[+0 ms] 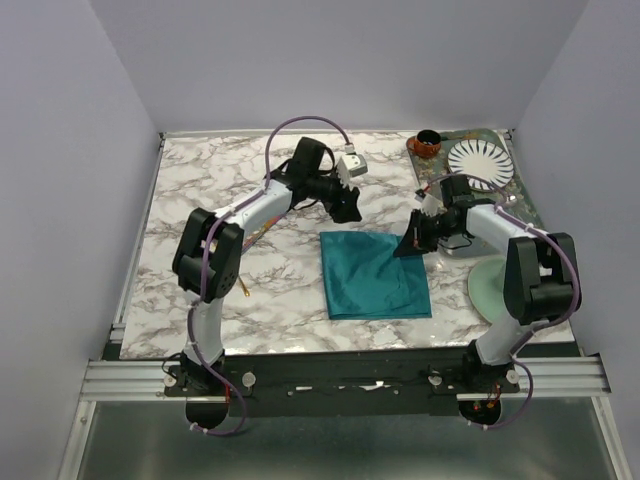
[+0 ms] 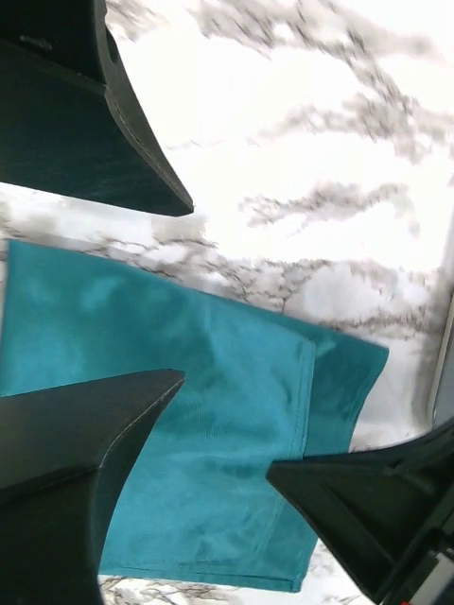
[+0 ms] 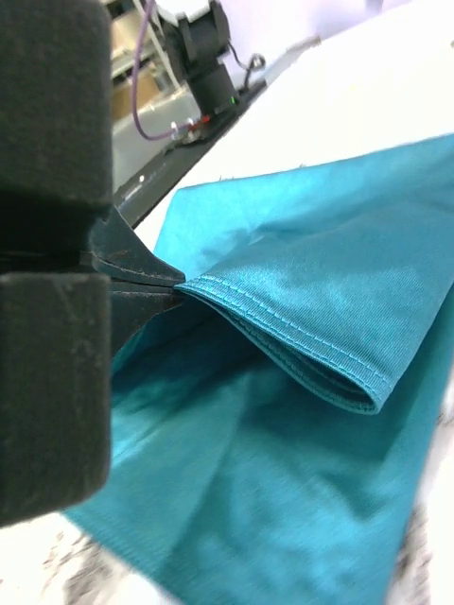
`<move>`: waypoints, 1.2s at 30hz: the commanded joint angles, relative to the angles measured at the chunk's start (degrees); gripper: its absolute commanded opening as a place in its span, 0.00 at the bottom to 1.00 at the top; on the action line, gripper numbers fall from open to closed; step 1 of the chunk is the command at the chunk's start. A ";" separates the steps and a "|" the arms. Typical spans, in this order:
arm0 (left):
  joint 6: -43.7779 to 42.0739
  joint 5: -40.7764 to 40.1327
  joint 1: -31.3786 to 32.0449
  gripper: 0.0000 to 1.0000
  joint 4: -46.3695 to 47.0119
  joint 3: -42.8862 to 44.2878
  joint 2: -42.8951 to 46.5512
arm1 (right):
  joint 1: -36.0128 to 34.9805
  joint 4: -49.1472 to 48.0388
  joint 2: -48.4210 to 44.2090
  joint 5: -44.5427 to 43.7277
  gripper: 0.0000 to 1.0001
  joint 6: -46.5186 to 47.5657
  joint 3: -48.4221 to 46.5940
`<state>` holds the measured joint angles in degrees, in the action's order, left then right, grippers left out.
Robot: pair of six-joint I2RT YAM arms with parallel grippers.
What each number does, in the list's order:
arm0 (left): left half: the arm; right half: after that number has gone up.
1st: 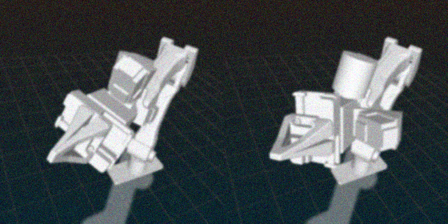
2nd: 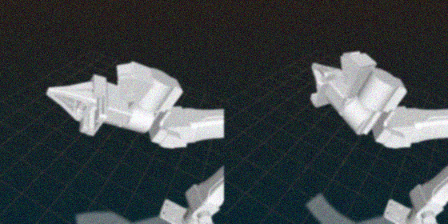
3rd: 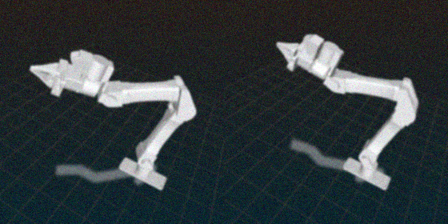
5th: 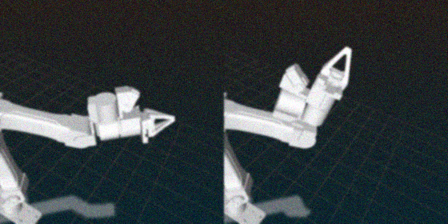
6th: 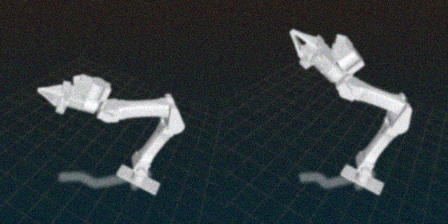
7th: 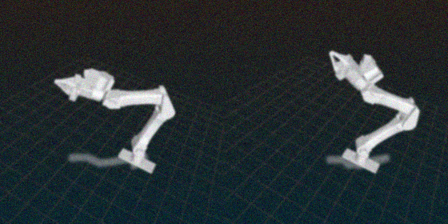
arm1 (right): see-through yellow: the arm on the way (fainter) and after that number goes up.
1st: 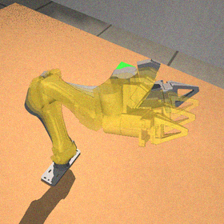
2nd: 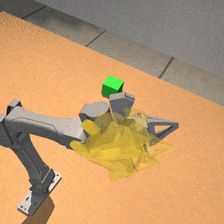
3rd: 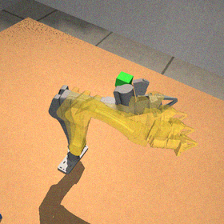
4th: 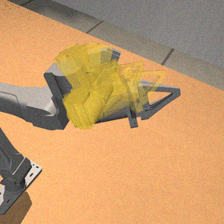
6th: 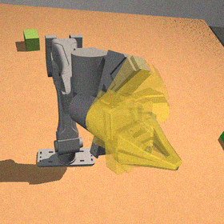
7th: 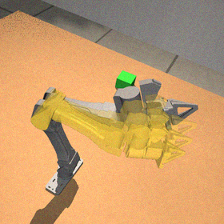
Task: Fold the napkin into a case and place the utensils inside
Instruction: Fold the rectangle-folded napkin at the center of the board.
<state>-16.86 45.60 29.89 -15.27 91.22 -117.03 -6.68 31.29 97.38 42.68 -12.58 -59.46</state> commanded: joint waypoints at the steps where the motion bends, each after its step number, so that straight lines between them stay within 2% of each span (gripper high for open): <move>1: 5.87 -8.51 -0.53 0.77 3.23 -6.48 8.04 | -0.18 6.33 -2.28 -8.48 0.01 1.24 1.98; 8: 12.28 -8.34 -0.62 0.77 2.52 -16.50 15.42 | 0.09 7.82 -1.06 -14.37 0.01 3.52 2.16; 13: 16.33 -8.69 -0.62 0.77 2.00 -22.30 17.28 | 0.35 8.44 0.87 -18.24 0.01 3.88 0.49; 36: 23.89 -9.13 -0.53 0.77 3.31 -32.86 23.96 | 0.44 12.92 2.37 -28.26 0.01 6.60 -4.87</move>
<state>5.50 36.80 29.10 -12.95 59.94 -95.20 -6.63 43.00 98.37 17.93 -7.18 -62.63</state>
